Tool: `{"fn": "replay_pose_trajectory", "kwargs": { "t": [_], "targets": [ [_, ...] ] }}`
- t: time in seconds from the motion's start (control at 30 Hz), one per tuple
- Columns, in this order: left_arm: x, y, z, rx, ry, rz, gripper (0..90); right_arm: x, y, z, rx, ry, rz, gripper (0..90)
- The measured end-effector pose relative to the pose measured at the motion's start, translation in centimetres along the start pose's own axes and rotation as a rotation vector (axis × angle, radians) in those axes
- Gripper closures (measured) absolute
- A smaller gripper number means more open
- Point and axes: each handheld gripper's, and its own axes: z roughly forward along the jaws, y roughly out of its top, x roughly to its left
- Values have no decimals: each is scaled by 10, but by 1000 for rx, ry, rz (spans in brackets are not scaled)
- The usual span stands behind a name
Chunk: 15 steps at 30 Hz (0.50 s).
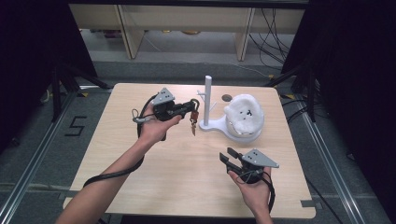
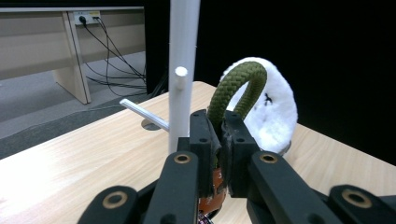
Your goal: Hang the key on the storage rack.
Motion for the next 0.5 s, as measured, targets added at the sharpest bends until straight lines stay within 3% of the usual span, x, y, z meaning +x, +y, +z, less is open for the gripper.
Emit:
{"fn": "replay_pose_trajectory", "kwargs": {
  "t": [0.07, 0.23, 0.33, 0.37, 0.5],
  "targets": [
    [3, 1, 3, 4, 6, -2, 842, 3, 0, -2, 21, 2, 48, 597],
    [7, 4, 10, 14, 8, -3, 842, -2, -1, 2, -5, 16, 1, 595],
    [9, 6, 14, 22, 11, -2, 842, 0, -2, 3, -5, 12, 29, 594],
    [10, 6, 15, 23, 12, -6, 841, 1, -2, 1, 21, 5, 47, 593],
    [14, 8, 20, 25, 18, -19, 841, 0, -3, 2, 16, 6, 37, 592]
  ]
}}
